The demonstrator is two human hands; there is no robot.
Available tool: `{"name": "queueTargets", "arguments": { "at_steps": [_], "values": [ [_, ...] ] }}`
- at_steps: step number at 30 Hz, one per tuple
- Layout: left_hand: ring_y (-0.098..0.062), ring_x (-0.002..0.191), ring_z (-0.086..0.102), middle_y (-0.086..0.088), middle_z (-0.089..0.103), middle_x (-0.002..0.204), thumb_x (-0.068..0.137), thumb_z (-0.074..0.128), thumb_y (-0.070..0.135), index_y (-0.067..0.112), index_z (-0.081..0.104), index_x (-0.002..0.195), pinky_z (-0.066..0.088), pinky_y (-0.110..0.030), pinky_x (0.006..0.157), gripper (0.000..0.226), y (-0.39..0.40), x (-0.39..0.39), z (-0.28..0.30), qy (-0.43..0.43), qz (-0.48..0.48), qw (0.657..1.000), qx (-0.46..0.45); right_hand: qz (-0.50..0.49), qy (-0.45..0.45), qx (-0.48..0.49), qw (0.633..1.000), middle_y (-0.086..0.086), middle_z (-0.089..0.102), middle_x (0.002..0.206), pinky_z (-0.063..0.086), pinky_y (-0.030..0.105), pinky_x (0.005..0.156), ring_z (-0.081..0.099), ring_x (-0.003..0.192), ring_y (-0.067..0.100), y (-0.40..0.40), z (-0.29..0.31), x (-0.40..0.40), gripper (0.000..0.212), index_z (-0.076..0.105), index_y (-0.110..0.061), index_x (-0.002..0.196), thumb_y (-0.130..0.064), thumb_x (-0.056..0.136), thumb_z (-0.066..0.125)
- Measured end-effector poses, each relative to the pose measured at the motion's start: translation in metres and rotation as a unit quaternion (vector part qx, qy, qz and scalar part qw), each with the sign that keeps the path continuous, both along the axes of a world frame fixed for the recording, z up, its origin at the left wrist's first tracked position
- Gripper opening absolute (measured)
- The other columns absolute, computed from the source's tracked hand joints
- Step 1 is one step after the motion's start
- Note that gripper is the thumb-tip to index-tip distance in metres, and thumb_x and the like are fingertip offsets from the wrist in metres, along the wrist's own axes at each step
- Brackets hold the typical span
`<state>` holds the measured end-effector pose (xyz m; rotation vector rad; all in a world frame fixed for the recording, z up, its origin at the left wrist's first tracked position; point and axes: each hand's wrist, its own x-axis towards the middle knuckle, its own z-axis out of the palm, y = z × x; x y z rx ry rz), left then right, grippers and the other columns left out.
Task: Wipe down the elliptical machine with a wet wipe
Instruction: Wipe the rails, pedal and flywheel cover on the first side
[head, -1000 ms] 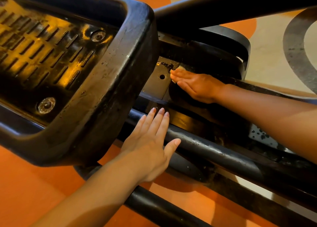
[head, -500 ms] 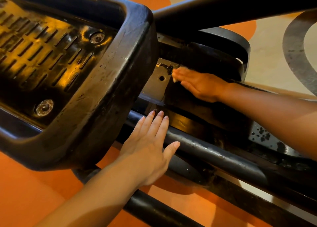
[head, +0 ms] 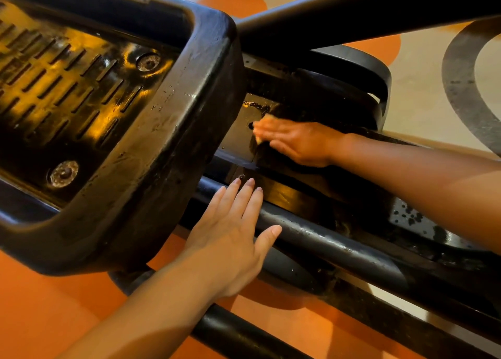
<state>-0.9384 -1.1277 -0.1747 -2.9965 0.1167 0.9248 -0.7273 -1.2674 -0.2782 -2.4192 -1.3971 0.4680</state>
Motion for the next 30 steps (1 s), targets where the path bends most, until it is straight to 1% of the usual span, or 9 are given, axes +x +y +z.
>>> {"name": "queueTargets", "arguments": {
  "at_steps": [2,5,8,13,17,20,23,27,30],
  "values": [
    [-0.008,0.141,-0.034,0.007,-0.031,0.159,0.1,0.006,0.057,0.024,-0.02,0.153,-0.024,-0.026,0.112,0.068,0.0,0.0,0.0,-0.002,0.001,1.0,-0.005,-0.122,0.005,-0.014,0.992,-0.009,0.008,0.163,0.01,0.034,0.121,-0.002,0.146,0.003,0.005,-0.002,0.014,0.049,0.016,-0.026,0.155,-0.034,0.107,0.024],
    [-0.008,0.141,-0.034,0.007,-0.03,0.159,0.1,0.006,0.057,0.024,-0.02,0.154,-0.023,-0.026,0.113,0.068,0.0,0.0,-0.001,-0.001,0.001,1.0,-0.007,-0.16,0.011,-0.007,0.987,-0.004,0.005,0.164,-0.001,0.028,0.118,-0.002,0.15,0.01,0.02,-0.006,0.012,0.052,0.013,-0.02,0.156,-0.035,0.107,0.023],
    [-0.009,0.143,-0.032,0.006,-0.029,0.16,0.1,0.006,0.056,0.023,-0.019,0.154,-0.02,-0.028,0.117,0.068,0.0,0.001,0.0,0.001,0.001,1.0,-0.003,-0.089,0.019,0.009,0.996,-0.002,0.005,0.164,-0.007,0.026,0.115,-0.006,0.15,0.014,0.03,-0.006,-0.004,0.051,0.016,-0.018,0.155,-0.033,0.107,0.025],
    [-0.008,0.144,-0.03,0.007,-0.026,0.161,0.1,0.004,0.058,0.024,-0.017,0.155,-0.018,-0.028,0.118,0.067,0.003,0.0,-0.002,-0.007,-0.001,1.0,-0.01,0.074,0.036,0.01,0.997,-0.015,0.012,0.16,0.002,0.027,0.116,-0.009,0.143,0.003,0.013,0.004,-0.017,0.046,0.031,-0.023,0.151,-0.032,0.106,0.029],
    [-0.008,0.144,-0.031,0.008,-0.027,0.161,0.099,0.001,0.059,0.025,-0.017,0.154,-0.021,-0.026,0.114,0.067,0.003,0.0,-0.003,-0.009,0.0,1.0,-0.012,0.104,0.014,-0.021,0.994,-0.018,0.002,0.161,0.006,0.028,0.116,-0.009,0.146,0.006,0.007,0.004,-0.021,0.05,0.013,-0.036,0.153,-0.039,0.105,0.026],
    [-0.007,0.143,-0.032,0.008,-0.027,0.16,0.099,0.001,0.059,0.025,-0.018,0.154,-0.021,-0.026,0.115,0.067,0.002,0.0,-0.002,-0.008,0.004,1.0,-0.018,0.073,0.001,-0.014,0.997,-0.02,-0.01,0.158,0.005,0.028,0.116,-0.011,0.146,0.008,0.01,0.0,-0.022,0.054,0.002,-0.036,0.153,-0.043,0.104,0.024],
    [-0.007,0.142,-0.033,0.008,-0.028,0.16,0.099,0.006,0.057,0.025,-0.018,0.154,-0.019,-0.028,0.118,0.068,0.002,0.0,-0.002,-0.004,0.009,1.0,-0.02,0.012,-0.011,-0.032,0.999,-0.017,-0.019,0.157,-0.009,0.025,0.113,-0.022,0.138,0.004,0.015,-0.006,-0.014,0.054,0.003,-0.03,0.155,-0.043,0.105,0.021],
    [-0.008,0.141,-0.034,0.008,-0.03,0.159,0.099,0.006,0.057,0.025,-0.02,0.153,-0.022,-0.027,0.115,0.068,0.001,0.001,-0.001,-0.002,0.006,1.0,-0.013,-0.094,0.013,0.004,0.995,-0.004,-0.012,0.163,-0.012,0.027,0.118,-0.02,0.141,0.005,0.024,-0.007,0.005,0.059,0.0,-0.023,0.156,-0.044,0.105,0.022],
    [-0.008,0.141,-0.034,0.008,-0.03,0.159,0.1,0.006,0.057,0.025,-0.02,0.153,-0.023,-0.026,0.113,0.067,0.0,0.001,0.0,-0.004,0.006,1.0,-0.013,-0.093,-0.01,0.008,0.996,-0.006,-0.009,0.163,-0.007,0.029,0.119,-0.012,0.147,0.008,0.025,-0.004,0.011,0.055,0.006,-0.027,0.156,-0.044,0.105,0.021]
  ]
}}
